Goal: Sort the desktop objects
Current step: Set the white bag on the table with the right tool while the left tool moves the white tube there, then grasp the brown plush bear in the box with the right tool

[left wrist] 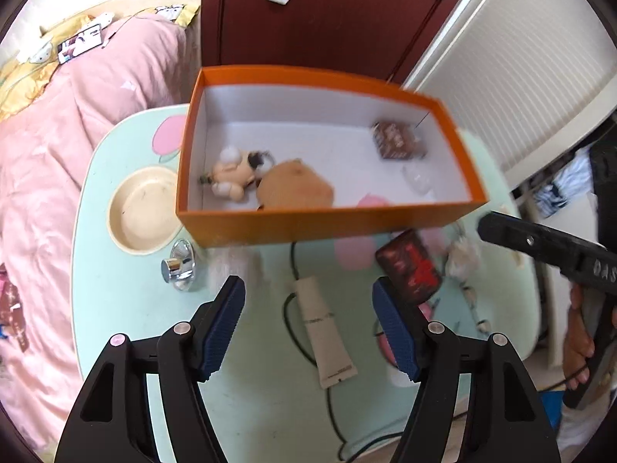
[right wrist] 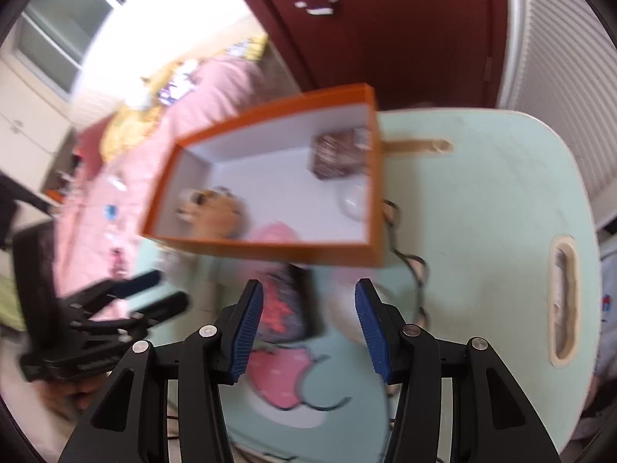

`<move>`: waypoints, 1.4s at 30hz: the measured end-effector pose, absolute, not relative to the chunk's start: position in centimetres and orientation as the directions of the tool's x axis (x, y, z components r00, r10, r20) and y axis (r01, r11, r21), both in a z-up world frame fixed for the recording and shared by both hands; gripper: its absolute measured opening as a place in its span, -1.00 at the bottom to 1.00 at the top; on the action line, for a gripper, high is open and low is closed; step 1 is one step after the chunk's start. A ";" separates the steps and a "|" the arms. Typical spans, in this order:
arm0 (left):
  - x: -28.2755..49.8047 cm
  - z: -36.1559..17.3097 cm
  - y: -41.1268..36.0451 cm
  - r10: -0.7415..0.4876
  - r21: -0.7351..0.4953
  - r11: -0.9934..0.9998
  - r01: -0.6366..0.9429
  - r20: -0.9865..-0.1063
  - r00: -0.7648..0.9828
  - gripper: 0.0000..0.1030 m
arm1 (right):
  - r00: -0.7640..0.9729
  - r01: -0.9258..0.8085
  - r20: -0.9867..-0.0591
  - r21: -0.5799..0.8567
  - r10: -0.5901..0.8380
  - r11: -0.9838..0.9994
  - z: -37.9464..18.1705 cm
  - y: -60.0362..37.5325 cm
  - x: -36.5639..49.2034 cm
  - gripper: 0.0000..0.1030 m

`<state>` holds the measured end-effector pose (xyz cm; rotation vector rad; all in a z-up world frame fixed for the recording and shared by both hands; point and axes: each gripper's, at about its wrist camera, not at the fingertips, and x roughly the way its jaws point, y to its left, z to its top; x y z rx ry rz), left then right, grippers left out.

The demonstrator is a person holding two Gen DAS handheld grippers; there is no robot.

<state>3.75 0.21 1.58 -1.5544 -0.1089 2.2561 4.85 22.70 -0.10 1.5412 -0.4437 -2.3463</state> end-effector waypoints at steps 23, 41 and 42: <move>3.2 4.0 -5.9 0.367 -0.355 -0.928 -0.111 -0.824 -0.431 0.35 | 0.112 0.256 -0.929 0.370 -0.353 -0.893 -6.6 8.1 -9.2 -0.28; -7.3 1.6 6.6 -0.010 0.096 -0.727 -0.680 -0.991 -0.130 -0.02 | -0.186 0.101 -0.841 0.498 -0.508 -0.861 -1.3 19.6 -5.4 -0.23; -7.5 1.2 7.2 -0.049 0.123 -0.697 -0.707 -0.991 -0.123 -0.02 | -0.188 0.100 -0.833 0.511 -0.520 -0.854 -1.4 19.7 -5.3 -0.23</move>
